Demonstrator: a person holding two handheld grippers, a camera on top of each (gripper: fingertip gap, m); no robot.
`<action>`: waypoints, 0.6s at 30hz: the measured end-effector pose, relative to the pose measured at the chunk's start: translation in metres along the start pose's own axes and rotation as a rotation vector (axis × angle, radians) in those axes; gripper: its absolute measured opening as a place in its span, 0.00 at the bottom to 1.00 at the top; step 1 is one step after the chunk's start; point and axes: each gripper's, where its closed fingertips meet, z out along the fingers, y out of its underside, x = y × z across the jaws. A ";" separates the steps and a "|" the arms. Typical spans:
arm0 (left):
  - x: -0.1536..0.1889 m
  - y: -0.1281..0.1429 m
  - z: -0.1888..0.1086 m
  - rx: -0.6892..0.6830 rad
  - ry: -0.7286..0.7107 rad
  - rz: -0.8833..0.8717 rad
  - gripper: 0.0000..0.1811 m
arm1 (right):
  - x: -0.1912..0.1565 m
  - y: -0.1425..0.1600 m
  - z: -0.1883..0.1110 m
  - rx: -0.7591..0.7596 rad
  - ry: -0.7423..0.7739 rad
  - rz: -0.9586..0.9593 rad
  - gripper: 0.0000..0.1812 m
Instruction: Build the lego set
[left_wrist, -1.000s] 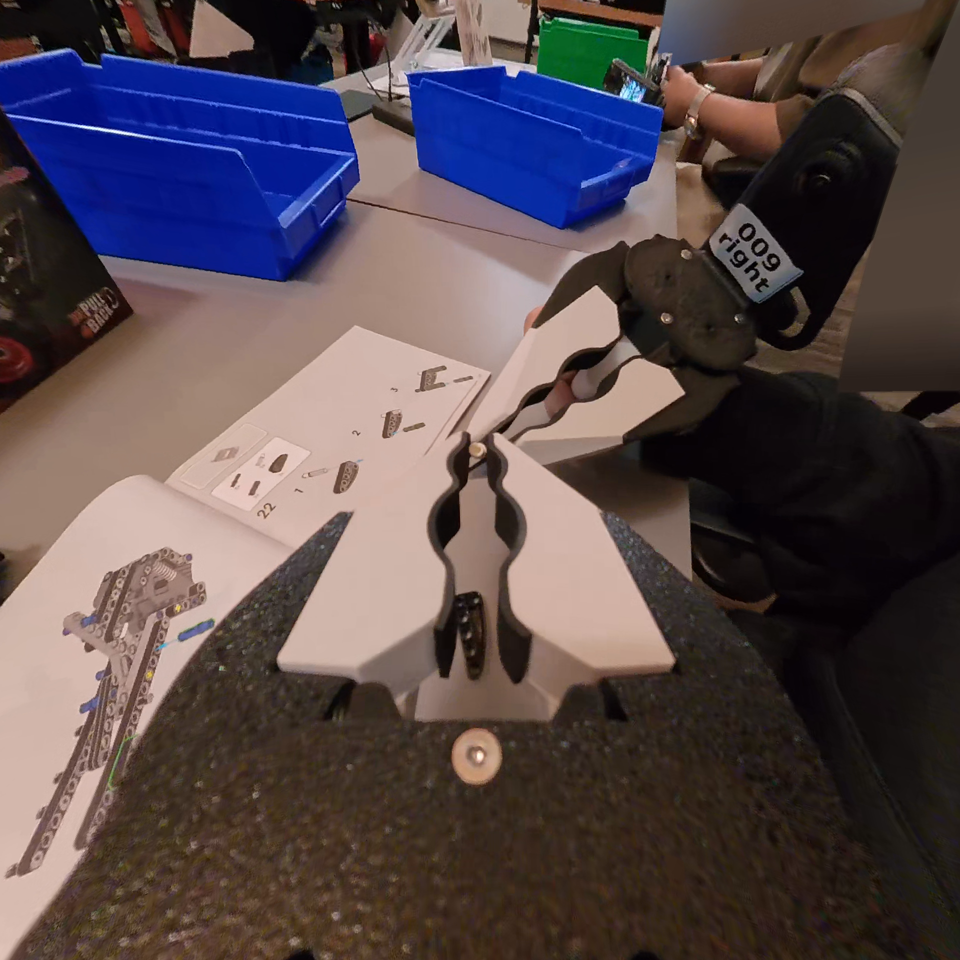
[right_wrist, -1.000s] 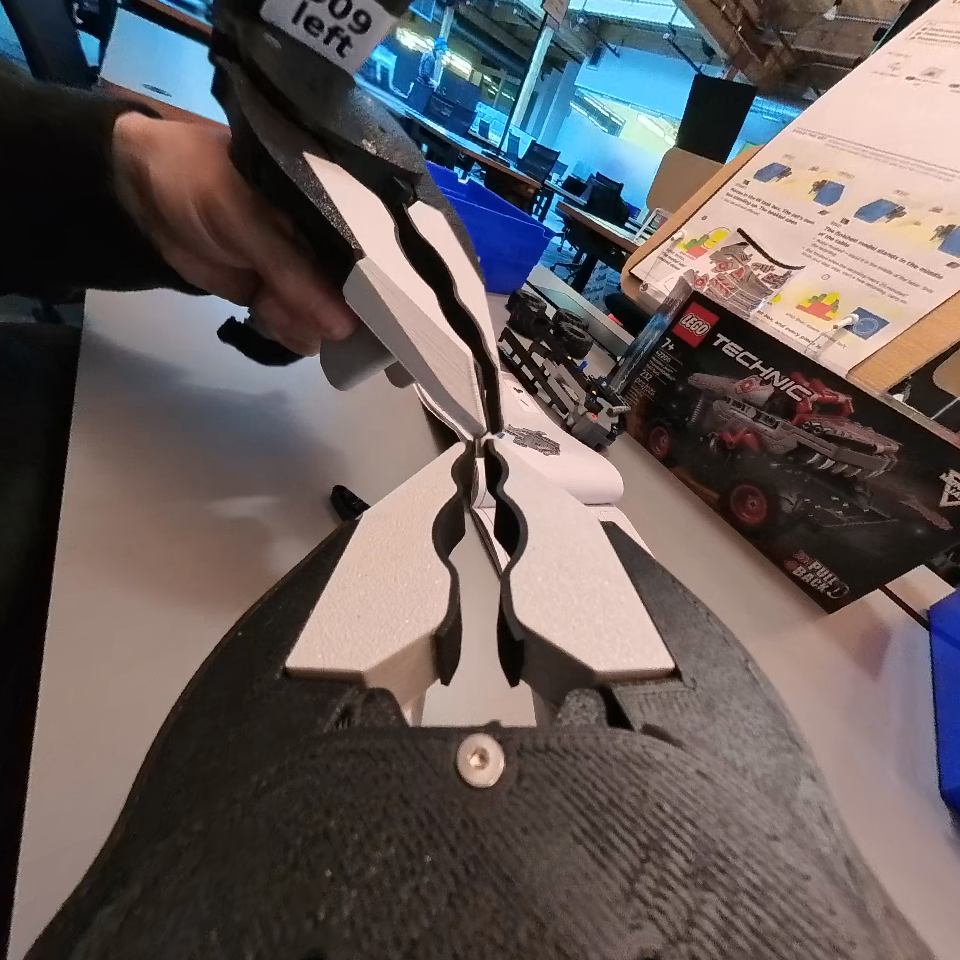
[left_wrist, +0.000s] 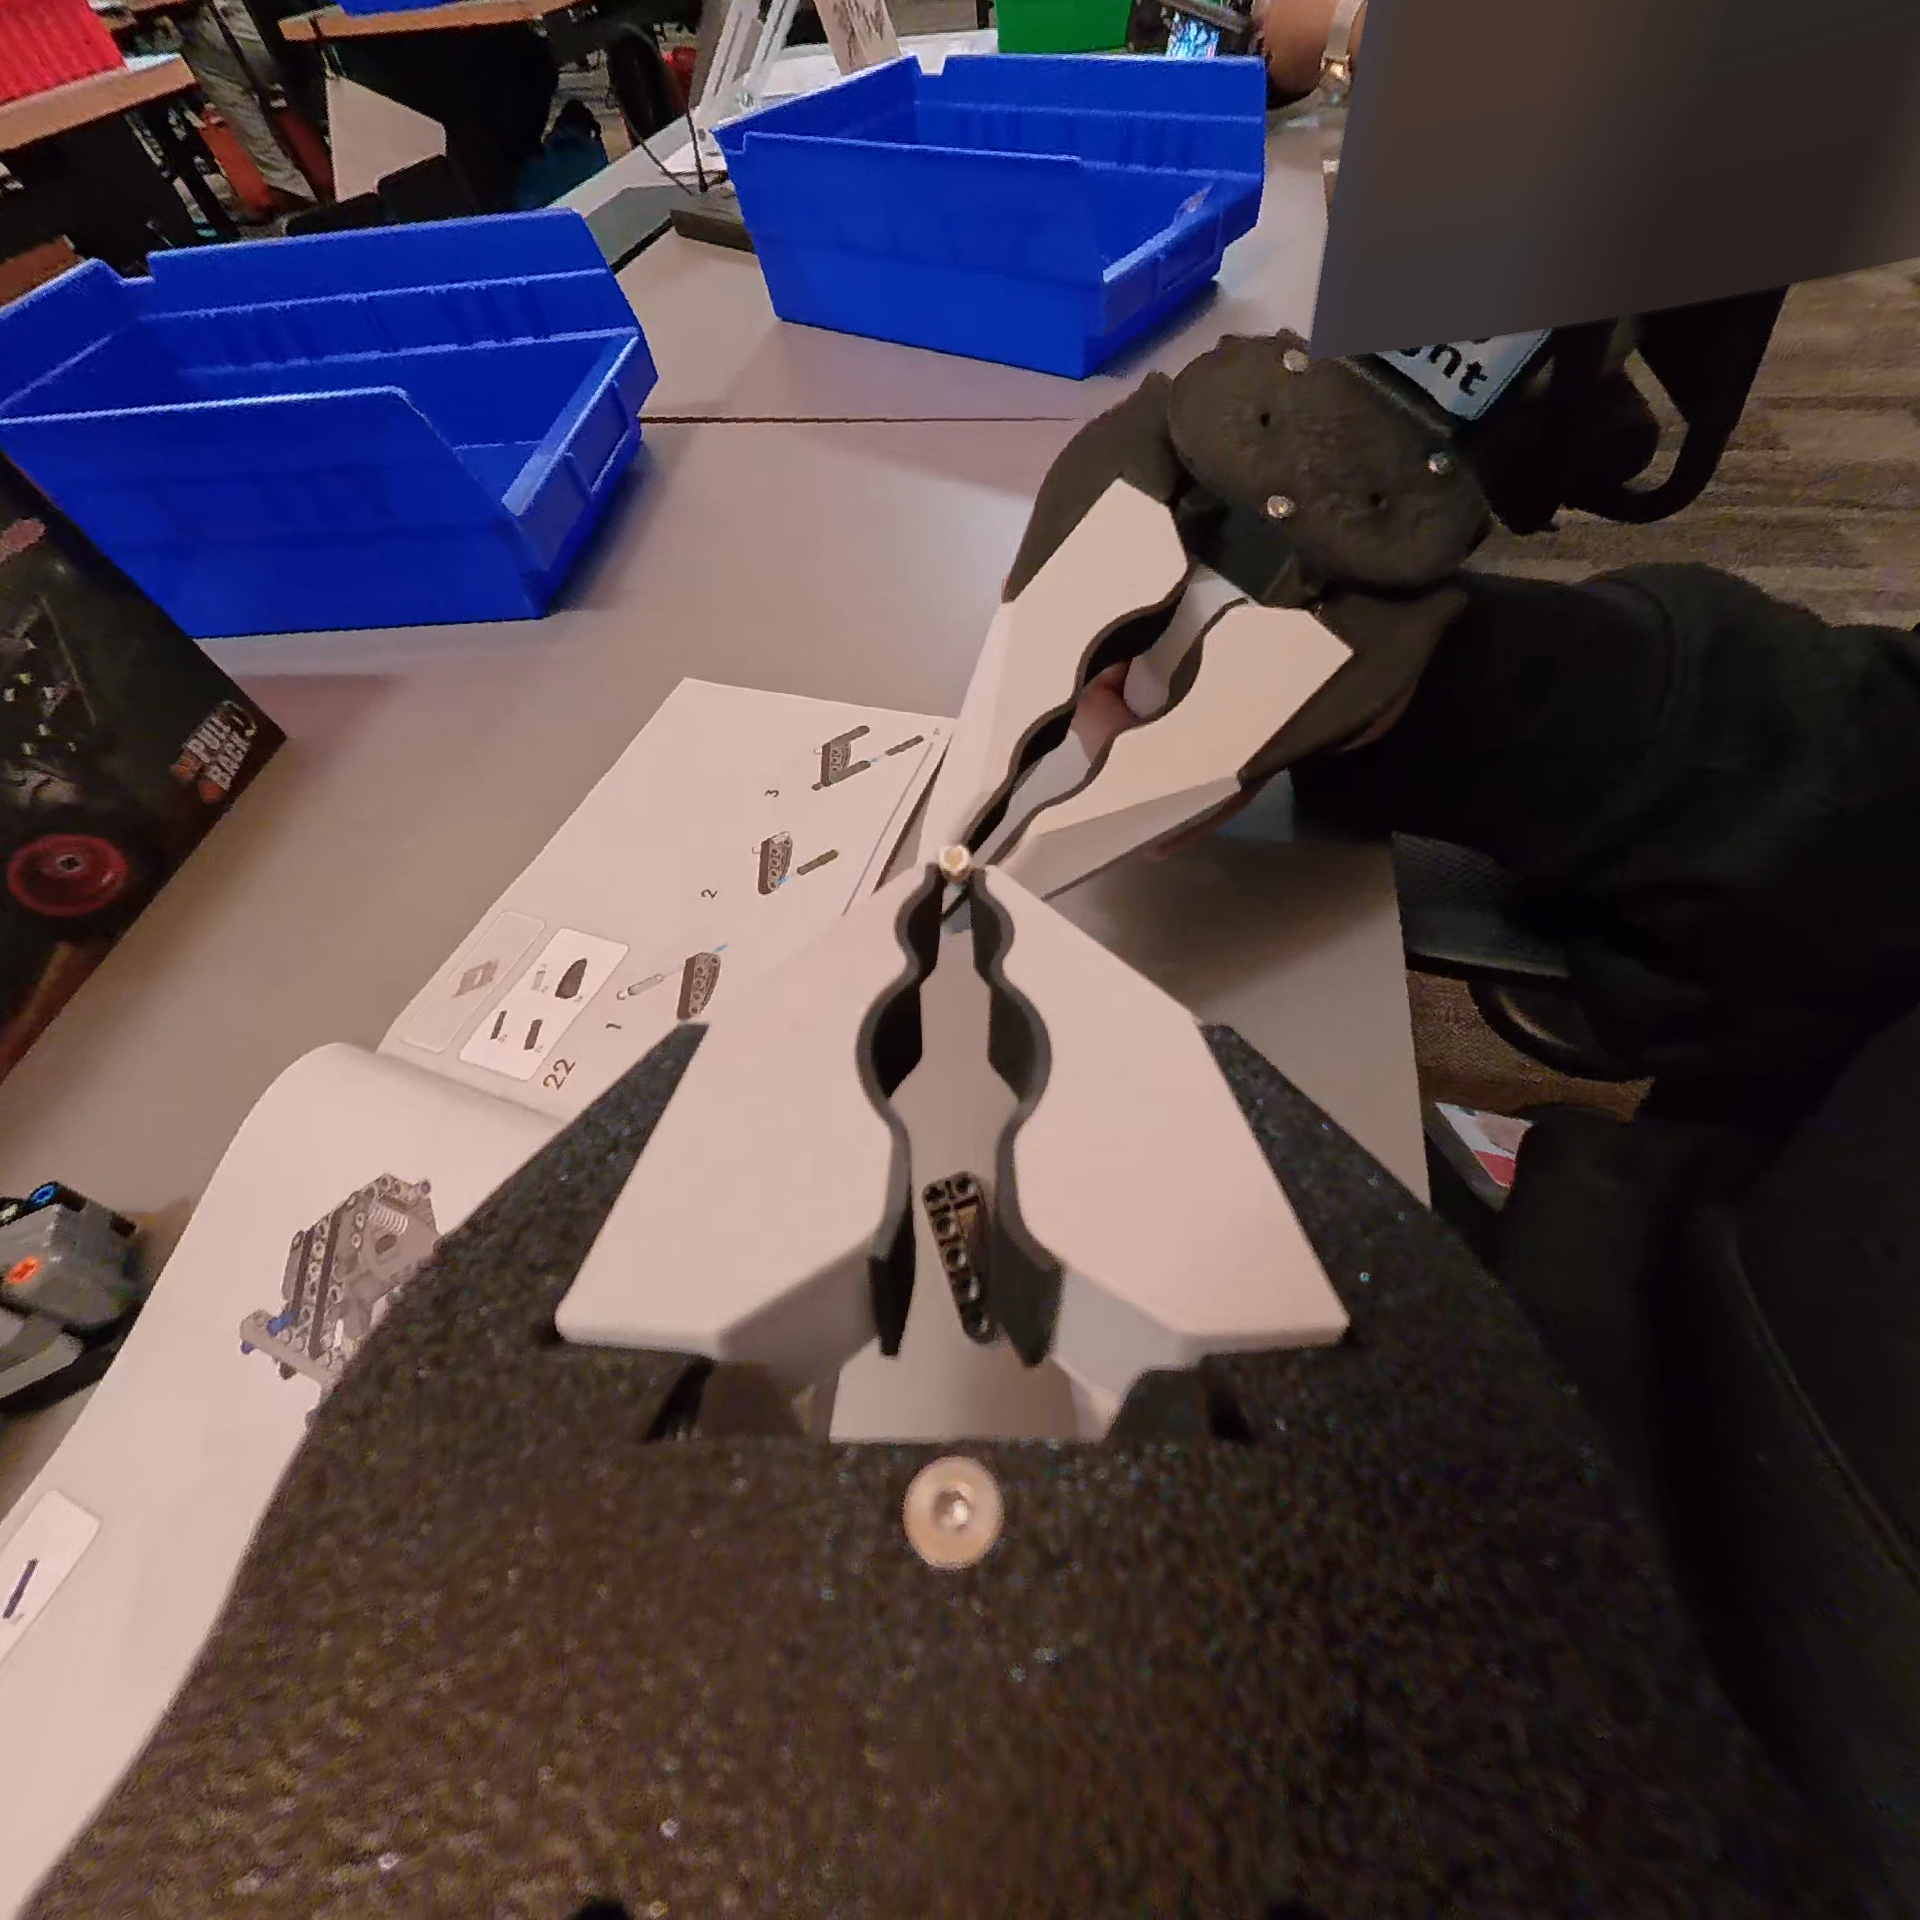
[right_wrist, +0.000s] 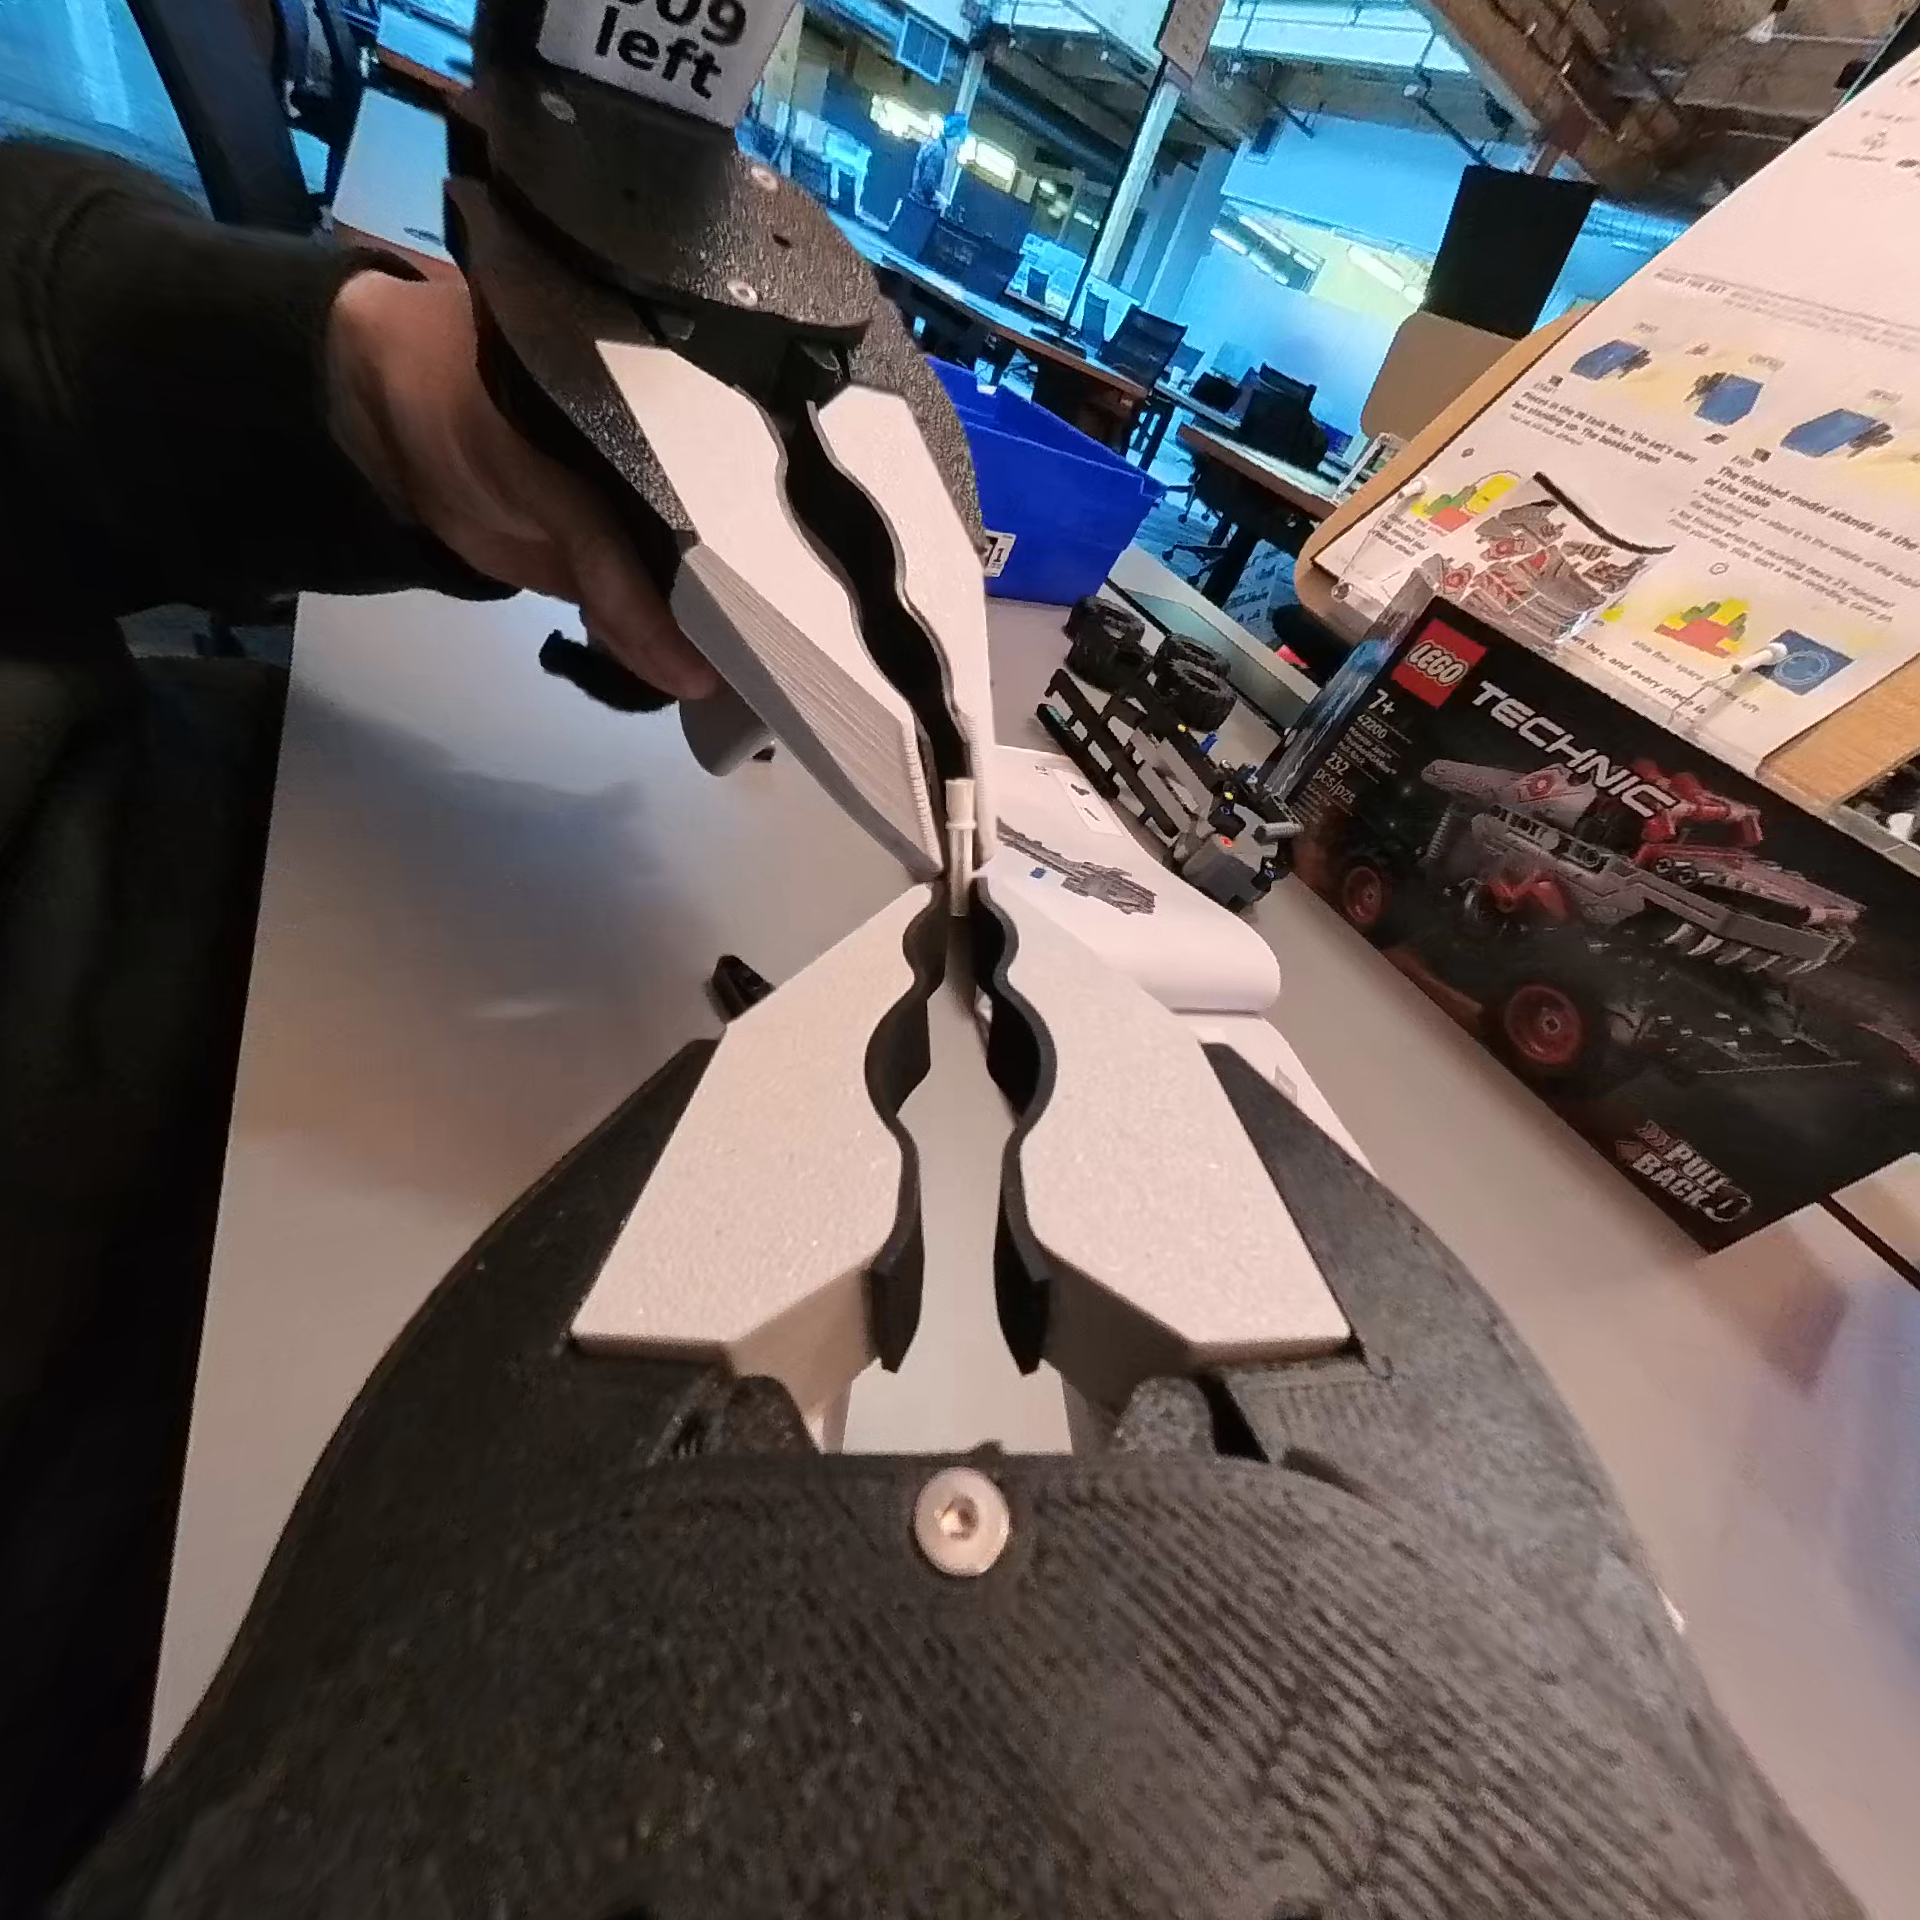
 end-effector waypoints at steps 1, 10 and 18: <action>0.000 0.004 0.000 -0.019 0.002 0.006 0.00 | 0.001 0.004 -0.001 -0.025 0.001 -0.001 0.01; 0.012 0.093 -0.021 -0.553 0.000 -0.059 0.19 | 0.035 0.026 -0.026 -0.101 0.155 0.061 0.01; -0.001 0.106 -0.010 -0.595 -0.088 0.049 0.05 | 0.033 0.032 -0.027 -0.129 0.147 0.057 0.00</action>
